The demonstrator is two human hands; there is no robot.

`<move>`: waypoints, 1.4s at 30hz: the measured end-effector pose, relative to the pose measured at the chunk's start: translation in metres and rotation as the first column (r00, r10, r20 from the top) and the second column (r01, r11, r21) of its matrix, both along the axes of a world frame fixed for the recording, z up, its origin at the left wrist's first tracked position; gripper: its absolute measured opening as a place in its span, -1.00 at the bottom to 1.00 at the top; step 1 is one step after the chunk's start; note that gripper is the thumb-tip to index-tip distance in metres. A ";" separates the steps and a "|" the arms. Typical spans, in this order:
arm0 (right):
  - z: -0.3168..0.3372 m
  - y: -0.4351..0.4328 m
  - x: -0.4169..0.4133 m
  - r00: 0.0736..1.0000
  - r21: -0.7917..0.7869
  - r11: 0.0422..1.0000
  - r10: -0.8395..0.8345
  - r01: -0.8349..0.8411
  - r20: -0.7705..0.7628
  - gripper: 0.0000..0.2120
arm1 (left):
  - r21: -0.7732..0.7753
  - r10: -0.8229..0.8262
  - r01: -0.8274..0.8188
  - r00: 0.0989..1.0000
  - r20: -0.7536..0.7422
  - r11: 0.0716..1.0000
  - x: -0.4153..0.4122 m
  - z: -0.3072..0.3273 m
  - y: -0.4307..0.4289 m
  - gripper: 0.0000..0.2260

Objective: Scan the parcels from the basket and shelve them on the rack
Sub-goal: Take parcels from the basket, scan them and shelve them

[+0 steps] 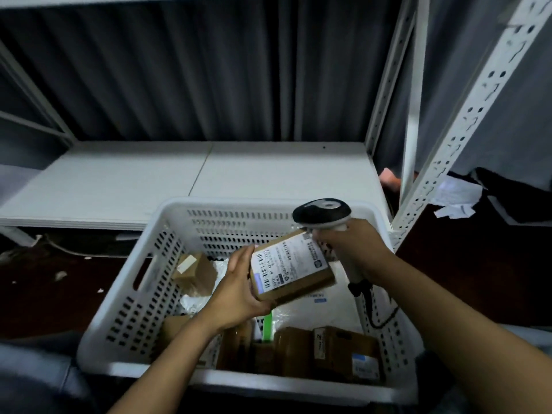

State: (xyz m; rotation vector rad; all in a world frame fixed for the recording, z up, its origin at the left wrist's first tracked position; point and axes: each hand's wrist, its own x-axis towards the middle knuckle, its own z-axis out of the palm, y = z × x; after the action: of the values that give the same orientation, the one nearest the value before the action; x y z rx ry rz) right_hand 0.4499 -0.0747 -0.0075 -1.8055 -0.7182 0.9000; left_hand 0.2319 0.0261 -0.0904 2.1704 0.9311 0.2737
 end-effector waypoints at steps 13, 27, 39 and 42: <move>0.027 -0.014 -0.007 0.882 0.284 0.956 0.076 0.067 -0.465 -0.79 | -0.400 0.326 -0.120 0.804 0.498 0.909 -0.013 0.087 -0.011 -0.32; 0.004 0.002 -0.009 0.861 0.274 0.950 0.008 0.154 -0.509 -0.69 | -0.419 0.468 -0.286 0.768 0.438 0.862 0.019 0.119 -0.017 -0.13; 0.014 -0.005 -0.011 0.987 0.140 0.990 0.044 -0.022 -0.155 -0.90 | -0.461 0.644 -0.473 0.679 0.353 0.751 0.021 0.080 -0.015 -0.09; 0.019 -0.007 -0.011 0.988 0.112 0.987 0.127 -0.118 -0.082 -0.88 | -0.455 0.661 -0.497 0.665 0.347 0.739 0.011 0.072 -0.010 -0.10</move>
State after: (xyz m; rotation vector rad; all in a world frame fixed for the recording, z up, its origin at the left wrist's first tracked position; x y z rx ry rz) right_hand 0.4388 -0.0815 0.0116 -1.6306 -0.8122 0.9976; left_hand 0.2429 0.0162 -0.0187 1.3271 1.2480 0.8841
